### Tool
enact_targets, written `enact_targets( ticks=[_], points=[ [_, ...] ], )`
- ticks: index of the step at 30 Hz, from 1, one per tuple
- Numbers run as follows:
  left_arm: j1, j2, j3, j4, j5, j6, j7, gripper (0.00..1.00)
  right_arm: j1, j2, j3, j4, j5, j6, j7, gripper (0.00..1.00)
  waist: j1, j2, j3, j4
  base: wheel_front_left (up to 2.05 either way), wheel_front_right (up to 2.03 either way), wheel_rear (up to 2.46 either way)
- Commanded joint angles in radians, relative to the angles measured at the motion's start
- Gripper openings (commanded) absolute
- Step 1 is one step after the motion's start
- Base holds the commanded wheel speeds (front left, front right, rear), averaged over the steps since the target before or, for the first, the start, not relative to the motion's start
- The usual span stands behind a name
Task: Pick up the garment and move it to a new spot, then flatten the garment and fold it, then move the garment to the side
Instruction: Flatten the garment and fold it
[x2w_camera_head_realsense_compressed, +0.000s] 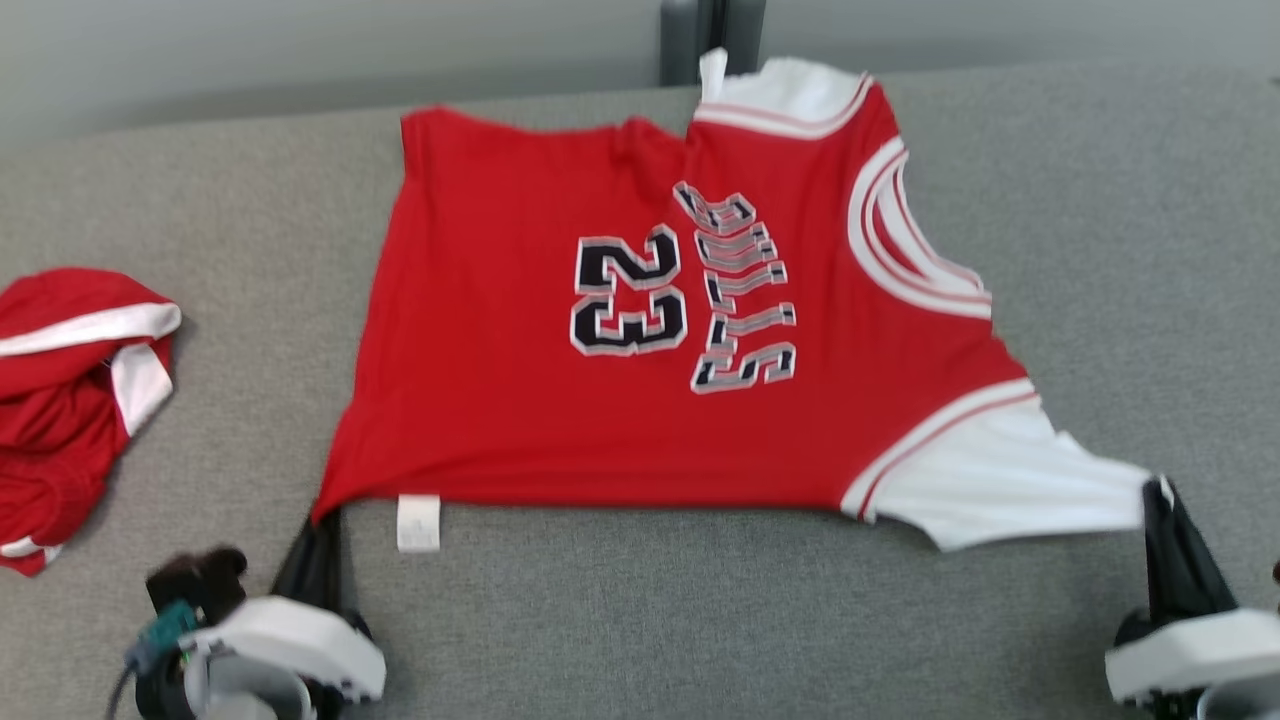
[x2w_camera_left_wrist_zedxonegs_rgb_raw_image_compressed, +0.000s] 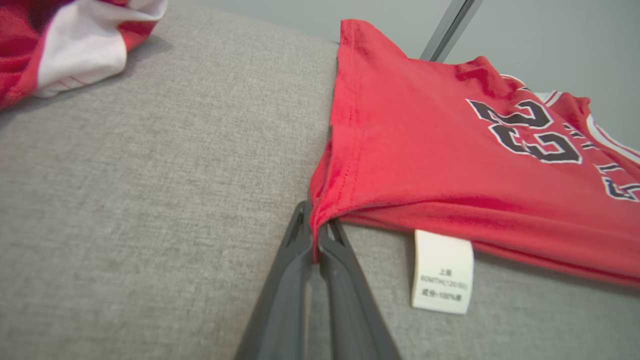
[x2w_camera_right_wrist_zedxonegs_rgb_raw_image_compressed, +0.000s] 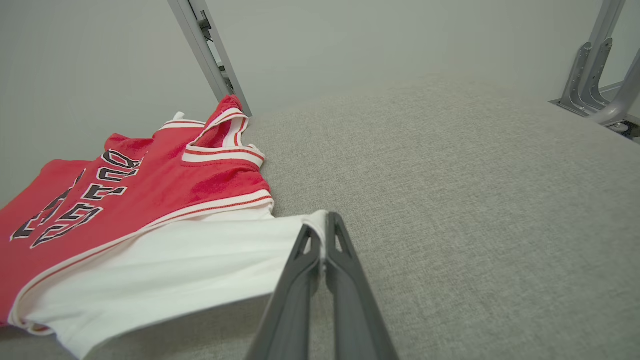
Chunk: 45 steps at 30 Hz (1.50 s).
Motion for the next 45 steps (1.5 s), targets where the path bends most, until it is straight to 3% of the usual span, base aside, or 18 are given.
enact_targets(
  ticks=[1, 11, 18, 26, 33, 43, 44, 45],
  points=[
    [0.061, 0.014, 0.024, -0.007, 0.012, 0.012, -0.002, 0.00, 0.050, -0.026, -0.015, 0.017, 0.013, -0.010, -0.008, 0.00, -0.0001, -0.0001, -0.084, 0.004, 0.00, 0.00, 0.00],
    [0.330, -0.021, 0.026, -0.026, 0.035, 0.012, -0.001, 0.00, 0.241, -0.023, 0.032, 0.048, 0.037, -0.009, -0.008, 0.00, -0.0001, -0.0001, -0.260, 0.016, 0.00, 0.00, 0.00],
    [0.430, -0.028, -0.031, -0.122, 0.068, 0.011, -0.001, 0.00, 0.304, -0.026, 0.010, -0.019, 0.051, -0.009, -0.008, 0.00, -0.0001, -0.0001, -0.274, 0.031, 0.00, 0.00, 0.00],
    [0.264, -0.001, -0.102, -0.190, 0.098, 0.009, -0.001, 0.00, 0.123, -0.029, 0.031, -0.051, 0.031, -0.008, -0.007, 0.00, -0.0001, -0.0001, -0.200, 0.051, 0.00, 0.00, 0.00],
    [0.019, 0.021, -0.171, -0.042, 0.102, 0.007, -0.001, 0.00, -0.111, -0.031, 0.083, 0.079, -0.018, -0.006, -0.006, 0.00, -0.0001, -0.0001, -0.112, 0.061, 0.00, 0.00, 0.00],
    [-0.150, 0.018, -0.187, 0.080, 0.092, 0.007, -0.001, 0.02, -0.319, -0.008, 0.085, 0.254, -0.100, -0.006, -0.004, 0.00, -0.0001, -0.0001, -0.004, 0.057, 0.00, 0.00, 0.00],
    [-0.158, 0.015, -0.182, 0.080, 0.088, 0.007, -0.001, 0.31, -0.333, -0.007, 0.085, 0.265, -0.109, -0.006, -0.005, 0.00, -0.0001, -0.0001, 0.004, 0.058, 0.00, 0.00, 0.00],
    [-0.164, 0.014, -0.176, 0.075, 0.091, 0.007, -0.001, 0.82, -0.346, -0.005, 0.079, 0.270, -0.119, -0.006, -0.005, 0.00, -0.0001, -0.0001, 0.011, 0.059, 0.00, 0.00, 0.00]
  ],
)
